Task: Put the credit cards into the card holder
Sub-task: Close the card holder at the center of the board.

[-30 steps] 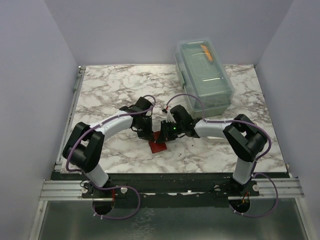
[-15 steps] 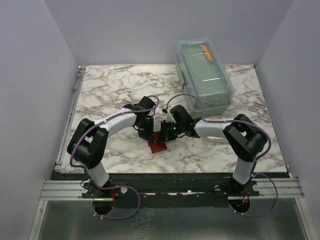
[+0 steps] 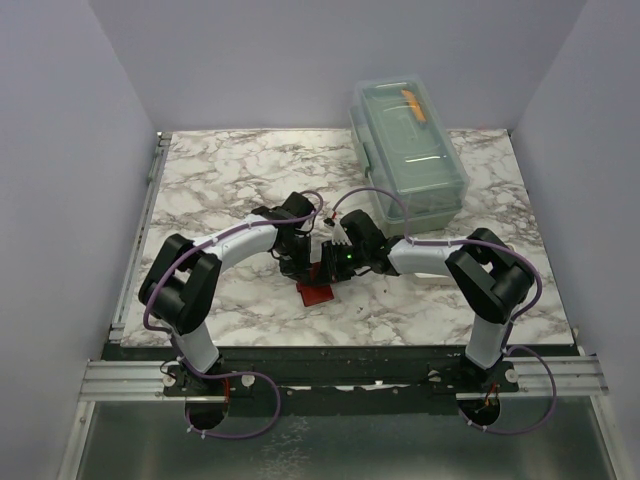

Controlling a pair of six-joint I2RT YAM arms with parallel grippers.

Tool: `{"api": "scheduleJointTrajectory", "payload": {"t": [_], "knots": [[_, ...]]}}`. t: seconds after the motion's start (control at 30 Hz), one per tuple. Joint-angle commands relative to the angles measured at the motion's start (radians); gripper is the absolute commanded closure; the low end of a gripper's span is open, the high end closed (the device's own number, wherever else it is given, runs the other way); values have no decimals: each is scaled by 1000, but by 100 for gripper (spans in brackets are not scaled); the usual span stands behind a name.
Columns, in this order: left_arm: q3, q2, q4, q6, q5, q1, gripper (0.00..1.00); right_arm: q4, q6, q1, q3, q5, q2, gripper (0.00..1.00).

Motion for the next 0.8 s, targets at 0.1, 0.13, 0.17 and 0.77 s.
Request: {"api": "scheduleJointTrajectory", "payload": {"t": [0.1, 0.13, 0.17, 0.77], "knots": [[19, 21, 21, 3, -38, -15, 100, -38, -33, 12, -16, 52, 72, 82], [20, 20, 25, -1, -38, -15, 100, -37, -35, 12, -16, 51, 72, 82], [21, 19, 27, -3, -38, -14, 100, -36, -35, 12, -16, 51, 74, 82], [-13, -4, 110, -56, -43, -18, 100, -35, 3, 12, -36, 61, 71, 82]]}}
